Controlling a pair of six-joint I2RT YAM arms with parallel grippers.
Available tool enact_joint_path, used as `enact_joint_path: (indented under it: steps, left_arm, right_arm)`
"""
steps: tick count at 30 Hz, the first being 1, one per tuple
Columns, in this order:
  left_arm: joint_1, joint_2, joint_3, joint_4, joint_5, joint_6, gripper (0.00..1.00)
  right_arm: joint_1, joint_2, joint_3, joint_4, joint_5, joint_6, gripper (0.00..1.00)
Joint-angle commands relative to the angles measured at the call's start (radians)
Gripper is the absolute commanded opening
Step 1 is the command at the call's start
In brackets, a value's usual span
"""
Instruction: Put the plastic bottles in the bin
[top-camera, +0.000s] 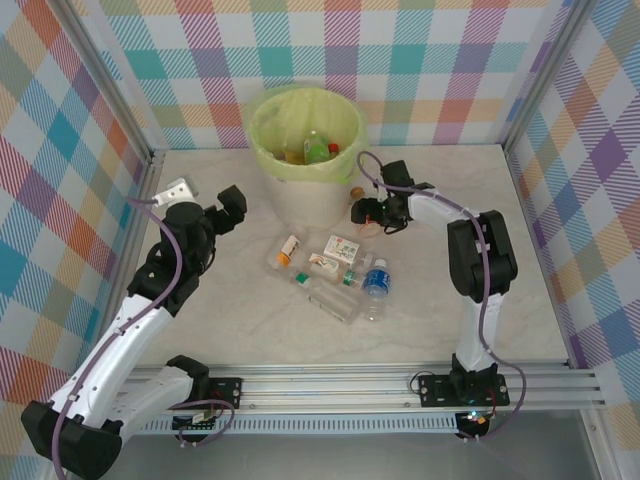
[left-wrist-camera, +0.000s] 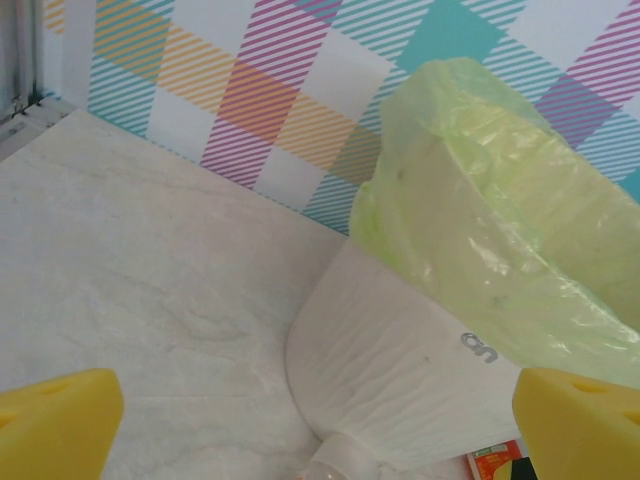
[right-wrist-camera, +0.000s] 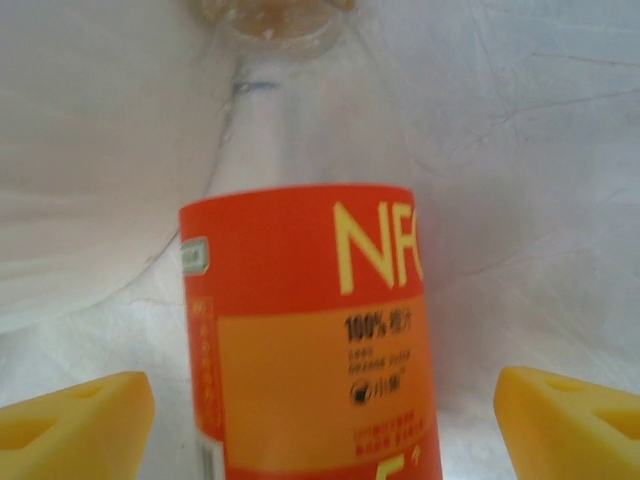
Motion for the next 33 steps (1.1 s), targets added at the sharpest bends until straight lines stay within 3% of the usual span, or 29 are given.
enact_joint_path:
  steps: [1,7,12,16,33]
  left_arm:
    - [0.022,-0.009,-0.021,-0.028,0.002,-0.059,1.00]
    - [0.036,0.015,-0.039,-0.031,0.034,-0.086,1.00]
    - [0.056,0.049,-0.036,-0.030,0.100,-0.110,1.00]
    - [0.065,0.075,-0.036,-0.038,0.130,-0.123,1.00]
    - [0.113,0.087,-0.098,-0.017,0.170,-0.184,1.00]
  right_arm:
    - [0.004,0.051,0.063,-0.067,0.083,0.024,0.85]
    - [0.005,0.091,0.075,-0.080,0.127,0.040,0.79]
    - [0.005,0.049,0.003,-0.020,0.217,0.058,0.68]
    - [0.006,-0.016,-0.071,0.049,0.239,0.056,0.62]
    - [0.005,-0.400,-0.358,0.320,0.259,0.046,0.57]
